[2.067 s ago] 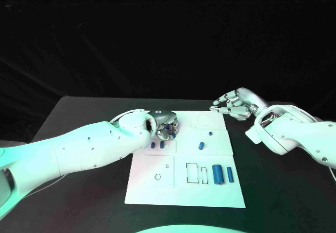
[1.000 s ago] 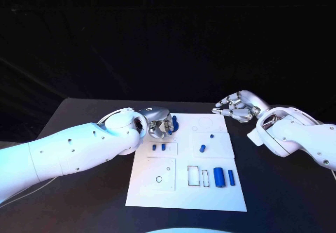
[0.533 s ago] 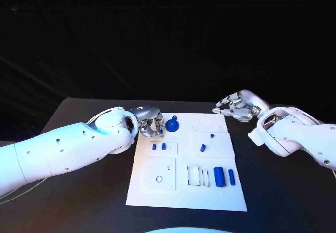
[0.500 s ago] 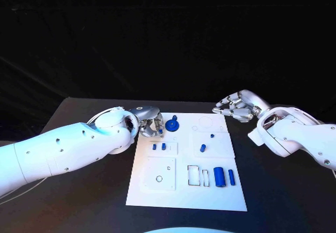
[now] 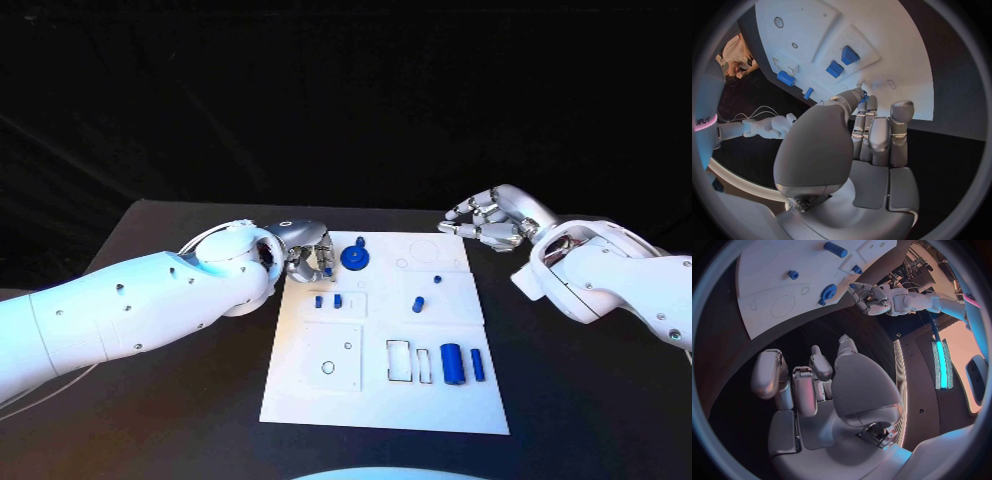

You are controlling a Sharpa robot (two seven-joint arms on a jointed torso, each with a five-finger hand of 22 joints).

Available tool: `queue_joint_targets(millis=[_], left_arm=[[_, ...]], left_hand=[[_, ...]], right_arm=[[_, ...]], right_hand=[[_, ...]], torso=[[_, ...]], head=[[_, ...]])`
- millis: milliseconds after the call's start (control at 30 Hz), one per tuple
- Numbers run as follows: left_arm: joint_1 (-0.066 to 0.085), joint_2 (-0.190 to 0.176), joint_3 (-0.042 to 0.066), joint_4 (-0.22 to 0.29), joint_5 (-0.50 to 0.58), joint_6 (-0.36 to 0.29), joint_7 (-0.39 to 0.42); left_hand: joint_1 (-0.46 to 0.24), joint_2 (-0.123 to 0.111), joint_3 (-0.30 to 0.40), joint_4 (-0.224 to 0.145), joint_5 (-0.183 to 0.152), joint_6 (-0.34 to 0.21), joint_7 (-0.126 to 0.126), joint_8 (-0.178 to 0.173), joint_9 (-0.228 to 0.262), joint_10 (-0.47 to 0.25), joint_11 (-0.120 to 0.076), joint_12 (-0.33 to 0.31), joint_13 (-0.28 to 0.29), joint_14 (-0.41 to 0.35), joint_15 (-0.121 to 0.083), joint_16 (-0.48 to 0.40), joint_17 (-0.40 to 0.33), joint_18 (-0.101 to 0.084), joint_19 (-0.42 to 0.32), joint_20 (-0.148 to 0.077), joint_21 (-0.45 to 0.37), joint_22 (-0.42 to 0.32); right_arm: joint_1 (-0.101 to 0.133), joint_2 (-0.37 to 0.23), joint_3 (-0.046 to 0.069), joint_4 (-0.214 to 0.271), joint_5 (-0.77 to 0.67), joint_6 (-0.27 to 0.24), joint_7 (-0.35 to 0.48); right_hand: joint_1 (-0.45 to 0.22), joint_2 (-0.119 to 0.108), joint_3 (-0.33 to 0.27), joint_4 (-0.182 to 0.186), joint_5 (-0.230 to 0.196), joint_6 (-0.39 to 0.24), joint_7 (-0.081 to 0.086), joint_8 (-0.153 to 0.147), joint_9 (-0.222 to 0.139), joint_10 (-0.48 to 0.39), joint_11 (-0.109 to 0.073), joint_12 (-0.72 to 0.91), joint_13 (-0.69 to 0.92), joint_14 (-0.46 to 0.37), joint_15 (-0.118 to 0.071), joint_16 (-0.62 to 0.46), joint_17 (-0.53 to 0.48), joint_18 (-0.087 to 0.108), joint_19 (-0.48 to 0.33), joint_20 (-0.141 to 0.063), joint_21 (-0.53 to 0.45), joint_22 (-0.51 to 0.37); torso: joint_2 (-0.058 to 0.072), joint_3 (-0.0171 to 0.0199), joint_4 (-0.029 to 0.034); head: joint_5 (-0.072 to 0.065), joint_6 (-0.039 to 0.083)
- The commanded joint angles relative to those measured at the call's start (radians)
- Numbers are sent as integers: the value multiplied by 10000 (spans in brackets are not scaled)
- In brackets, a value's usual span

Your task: Assemble the parts on the task board

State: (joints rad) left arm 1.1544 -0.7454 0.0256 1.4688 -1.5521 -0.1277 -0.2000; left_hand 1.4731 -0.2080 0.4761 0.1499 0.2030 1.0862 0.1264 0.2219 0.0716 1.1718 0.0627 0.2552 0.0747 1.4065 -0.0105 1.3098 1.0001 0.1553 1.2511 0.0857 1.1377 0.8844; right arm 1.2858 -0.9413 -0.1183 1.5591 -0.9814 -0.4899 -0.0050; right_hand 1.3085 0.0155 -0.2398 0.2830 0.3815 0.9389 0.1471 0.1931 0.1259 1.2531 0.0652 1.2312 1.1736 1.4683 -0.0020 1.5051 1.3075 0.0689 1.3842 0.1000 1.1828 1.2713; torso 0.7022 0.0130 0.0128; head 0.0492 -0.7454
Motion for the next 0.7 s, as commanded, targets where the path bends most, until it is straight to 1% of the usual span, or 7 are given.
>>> queue_joint_targets(millis=[33,233,433,700], left_arm=[[-2,59,-9,-29,41,224,-53],[-51,149,-27,-110,-1,268,-60],[-96,233,-31,-181,-11,283,-50],[-130,319,-32,-237,-13,341,-33]], left_hand=[[-76,-38,-32,-17,-53,66,11,-67,4,93,7,-29,7,67,-6,6,-9,-175,32,-12,37,7],[-76,-38,-32,-17,-53,66,11,-67,4,93,7,-29,7,67,-6,6,-9,-175,32,-12,37,7],[-87,-36,-36,-10,-52,75,9,-78,5,102,6,-45,8,67,-5,8,-8,-175,32,-13,39,10],[-87,-36,-36,-10,-52,75,9,-78,5,102,6,-45,8,67,-5,8,-8,-175,32,-13,39,10]], right_arm=[[-6,-1,1,25,-62,35,66],[-7,4,1,52,-63,25,67],[-8,-1,1,72,-63,23,63],[-8,-6,1,86,-63,26,61]], right_hand=[[5,79,-64,-4,8,-19,-7,37,-11,-20,-8,-21,11,702,-76,-56,1308,201,-39,-44,-32,11],[5,79,-64,-4,8,-19,-7,37,-11,-20,-8,-21,11,702,-76,-56,1308,201,-39,-44,-32,11],[7,93,-74,-3,-4,-14,-10,48,-12,-20,-11,-24,2,703,-79,-57,1307,199,-31,-45,-26,21],[7,93,-74,-3,-4,-14,-10,48,-12,-20,-11,-24,2,703,-79,-57,1307,199,-31,-45,-26,21]], torso=[[-2,0,-5],[4,-5,-8],[3,1,-1],[3,1,-8]], head=[[-12,-16],[-22,-9],[-21,-15],[-25,-31]])
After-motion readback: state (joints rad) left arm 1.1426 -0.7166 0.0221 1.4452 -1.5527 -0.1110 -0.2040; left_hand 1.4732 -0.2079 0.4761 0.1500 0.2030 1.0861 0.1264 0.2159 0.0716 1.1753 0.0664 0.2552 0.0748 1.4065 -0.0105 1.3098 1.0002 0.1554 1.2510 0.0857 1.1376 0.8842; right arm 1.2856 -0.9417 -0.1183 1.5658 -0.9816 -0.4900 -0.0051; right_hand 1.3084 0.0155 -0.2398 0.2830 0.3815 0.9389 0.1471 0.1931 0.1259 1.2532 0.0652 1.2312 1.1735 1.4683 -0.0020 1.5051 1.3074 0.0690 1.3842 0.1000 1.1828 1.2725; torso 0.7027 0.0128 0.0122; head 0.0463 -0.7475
